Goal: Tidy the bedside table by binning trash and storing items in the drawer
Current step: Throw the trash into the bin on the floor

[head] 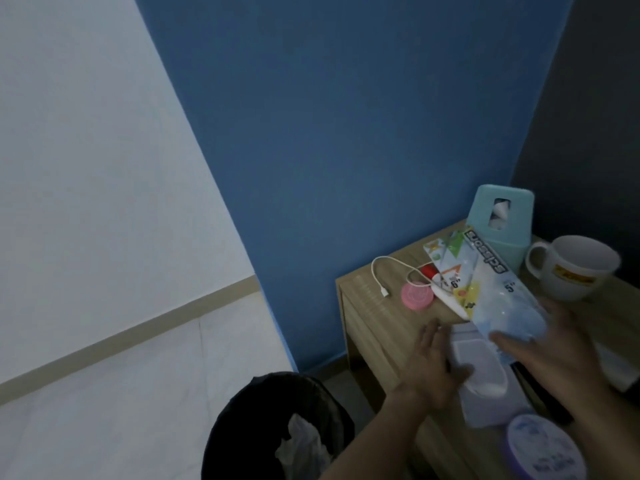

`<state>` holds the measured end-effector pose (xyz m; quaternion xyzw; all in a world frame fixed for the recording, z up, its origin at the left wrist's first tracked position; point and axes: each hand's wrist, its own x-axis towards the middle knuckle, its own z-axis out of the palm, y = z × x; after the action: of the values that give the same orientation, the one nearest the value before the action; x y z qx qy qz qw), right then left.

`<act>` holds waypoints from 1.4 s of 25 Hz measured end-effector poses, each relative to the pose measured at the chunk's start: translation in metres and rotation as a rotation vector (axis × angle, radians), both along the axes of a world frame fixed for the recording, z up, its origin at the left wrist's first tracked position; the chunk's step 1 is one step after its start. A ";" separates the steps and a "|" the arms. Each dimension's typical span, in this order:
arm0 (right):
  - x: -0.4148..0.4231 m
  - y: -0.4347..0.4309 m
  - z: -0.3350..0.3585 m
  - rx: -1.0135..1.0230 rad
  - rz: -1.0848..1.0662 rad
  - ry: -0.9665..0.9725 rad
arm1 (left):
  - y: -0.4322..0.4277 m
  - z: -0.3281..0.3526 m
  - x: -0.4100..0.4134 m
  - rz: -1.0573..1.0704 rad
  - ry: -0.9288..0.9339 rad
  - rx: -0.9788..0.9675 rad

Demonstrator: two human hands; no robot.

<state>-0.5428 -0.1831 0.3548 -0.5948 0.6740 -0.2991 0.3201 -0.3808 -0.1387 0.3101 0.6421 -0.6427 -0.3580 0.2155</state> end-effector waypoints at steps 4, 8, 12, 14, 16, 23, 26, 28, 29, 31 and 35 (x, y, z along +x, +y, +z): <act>0.031 0.017 -0.003 -0.001 0.094 -0.064 | 0.013 -0.011 0.032 -0.043 -0.129 -0.011; 0.080 0.050 0.005 -0.059 0.249 -0.175 | 0.040 -0.008 0.070 0.113 -0.030 -0.104; 0.138 0.092 -0.026 0.103 0.407 -0.205 | 0.123 -0.048 0.156 0.652 -0.033 -0.168; 0.168 0.112 -0.056 0.218 0.469 -0.181 | 0.171 -0.085 0.200 0.852 -0.113 0.043; 0.191 0.126 -0.083 0.306 0.534 -0.092 | 0.204 -0.116 0.223 0.902 -0.195 0.300; 0.265 0.159 -0.167 0.627 0.598 0.260 | 0.234 -0.155 0.239 0.903 -0.028 0.366; 0.283 0.167 -0.196 0.681 0.552 0.283 | 0.235 -0.159 0.243 0.912 0.004 0.348; 0.289 0.171 -0.208 0.731 0.574 0.199 | 0.237 -0.161 0.244 0.906 0.011 0.338; 0.290 0.173 -0.210 0.710 0.598 0.181 | 0.238 -0.161 0.244 0.902 0.013 0.335; 0.281 0.173 -0.209 0.522 0.638 0.323 | 0.238 -0.160 0.244 0.901 0.017 0.332; 0.256 0.184 -0.204 0.224 0.510 0.731 | 0.240 -0.157 0.242 0.902 -0.008 0.342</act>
<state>-0.2871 0.0006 0.1507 -0.7700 0.6029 0.0934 0.1869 -0.1390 0.1011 0.1535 0.8844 -0.2330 -0.3269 0.2381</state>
